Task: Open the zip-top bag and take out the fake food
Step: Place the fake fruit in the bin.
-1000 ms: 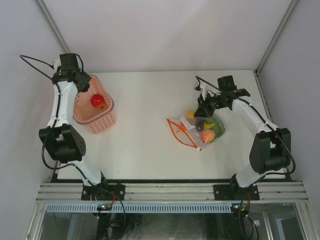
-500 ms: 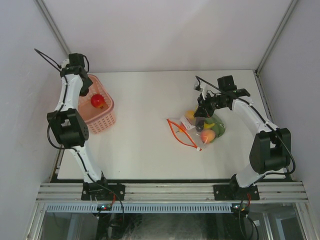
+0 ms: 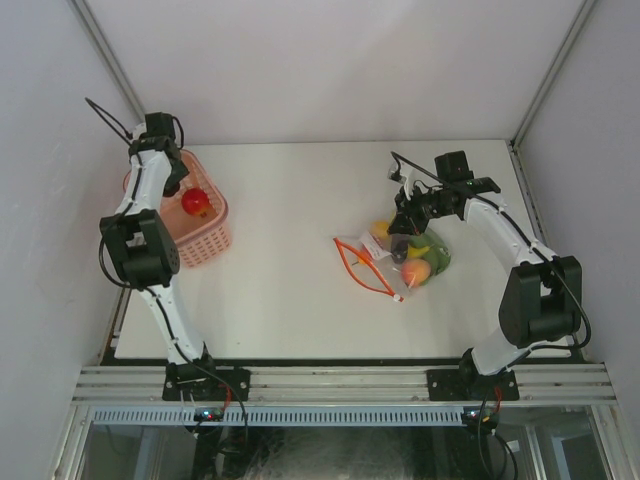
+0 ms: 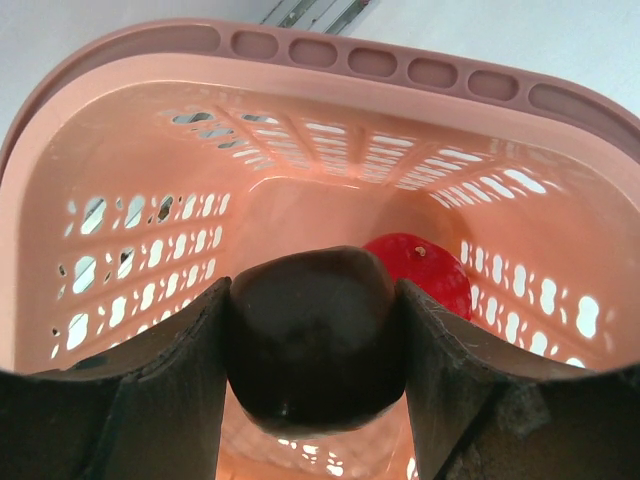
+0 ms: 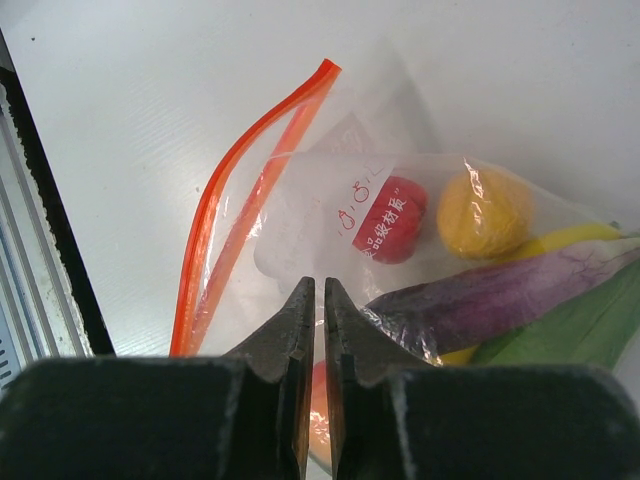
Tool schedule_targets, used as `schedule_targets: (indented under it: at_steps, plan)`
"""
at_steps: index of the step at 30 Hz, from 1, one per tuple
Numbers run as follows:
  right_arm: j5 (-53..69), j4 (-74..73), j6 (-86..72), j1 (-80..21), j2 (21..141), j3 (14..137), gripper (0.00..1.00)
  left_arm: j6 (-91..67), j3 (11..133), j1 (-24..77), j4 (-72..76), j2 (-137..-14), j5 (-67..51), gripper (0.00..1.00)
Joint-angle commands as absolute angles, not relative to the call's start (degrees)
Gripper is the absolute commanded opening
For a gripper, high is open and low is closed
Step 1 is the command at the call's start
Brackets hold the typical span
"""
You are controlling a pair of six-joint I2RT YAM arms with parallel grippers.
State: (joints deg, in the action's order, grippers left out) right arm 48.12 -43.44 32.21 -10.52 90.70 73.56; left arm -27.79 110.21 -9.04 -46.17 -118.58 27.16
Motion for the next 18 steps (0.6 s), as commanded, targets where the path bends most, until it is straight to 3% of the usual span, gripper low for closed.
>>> schedule_targets:
  at_steps: [1, 12, 18]
  plan:
    - [48.6, -42.19, 32.07, -10.26, 89.84, 74.27, 0.07, -25.49, 108.23, -9.29, -41.31, -117.92, 28.65, 0.11]
    - [48.75, -42.26, 32.08, -10.2, 89.67, 74.29, 0.07, -23.98, 107.22, -9.23, -41.09, -117.02, 29.29, 0.17]
    - [48.86, -42.27, 32.08, -10.12, 89.61, 74.34, 0.07, -24.39, 107.23, -9.23, -41.48, -116.9, 30.16, 0.39]
